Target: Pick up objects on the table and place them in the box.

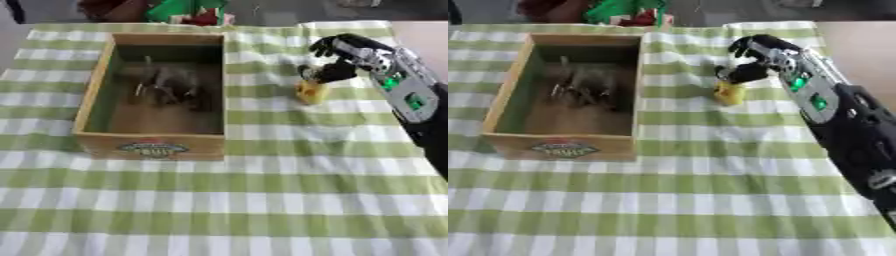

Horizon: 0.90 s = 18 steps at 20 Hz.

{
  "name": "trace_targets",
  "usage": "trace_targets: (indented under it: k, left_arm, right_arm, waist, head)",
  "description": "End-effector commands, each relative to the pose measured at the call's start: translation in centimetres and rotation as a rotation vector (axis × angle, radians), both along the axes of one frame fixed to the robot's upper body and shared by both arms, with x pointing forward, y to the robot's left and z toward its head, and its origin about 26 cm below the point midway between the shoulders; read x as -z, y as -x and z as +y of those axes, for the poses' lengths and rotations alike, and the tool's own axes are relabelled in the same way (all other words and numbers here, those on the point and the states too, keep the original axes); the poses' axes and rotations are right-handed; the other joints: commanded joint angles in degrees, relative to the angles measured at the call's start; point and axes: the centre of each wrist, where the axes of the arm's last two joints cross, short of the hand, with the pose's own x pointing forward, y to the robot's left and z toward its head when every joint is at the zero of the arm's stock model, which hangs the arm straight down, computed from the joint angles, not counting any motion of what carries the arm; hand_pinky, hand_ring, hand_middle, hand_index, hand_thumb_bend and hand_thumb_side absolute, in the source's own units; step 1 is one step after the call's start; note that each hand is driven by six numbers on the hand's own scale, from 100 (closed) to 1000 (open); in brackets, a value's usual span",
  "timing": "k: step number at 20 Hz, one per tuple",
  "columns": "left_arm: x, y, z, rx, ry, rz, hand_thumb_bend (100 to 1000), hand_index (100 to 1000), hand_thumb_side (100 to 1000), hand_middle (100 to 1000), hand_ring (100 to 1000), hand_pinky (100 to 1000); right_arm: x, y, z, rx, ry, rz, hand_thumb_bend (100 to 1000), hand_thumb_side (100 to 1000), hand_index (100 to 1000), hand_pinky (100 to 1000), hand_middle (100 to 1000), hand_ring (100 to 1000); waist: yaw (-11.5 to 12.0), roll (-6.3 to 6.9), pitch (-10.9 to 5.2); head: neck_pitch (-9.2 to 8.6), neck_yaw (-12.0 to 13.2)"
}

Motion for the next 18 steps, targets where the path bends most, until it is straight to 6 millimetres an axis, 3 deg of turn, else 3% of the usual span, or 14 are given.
trace_targets:
  k: [1, 18]
  left_arm:
    - [-0.8, 0.2, 0.3, -0.011, -0.019, -0.028, 100, 746, 850, 625, 567, 470]
    - [-0.9, 0.2, 0.4, -0.017, -0.026, -0.025, 100, 746, 849, 623, 567, 470]
  right_arm:
    - [-1.7, 0.6, -1.4, 0.014, 0.017, -0.015, 276, 577, 918, 808, 810, 909]
    - [-0.9, 3.3, -2.7, -0.065, -0.041, 0.126, 304, 565, 911, 813, 792, 909]
  waist:
    - [-0.09, 0.06, -1.20]
    - [-0.30, -0.19, -1.04]
  head:
    - [-0.90, 0.33]
    - [-1.48, 0.77]
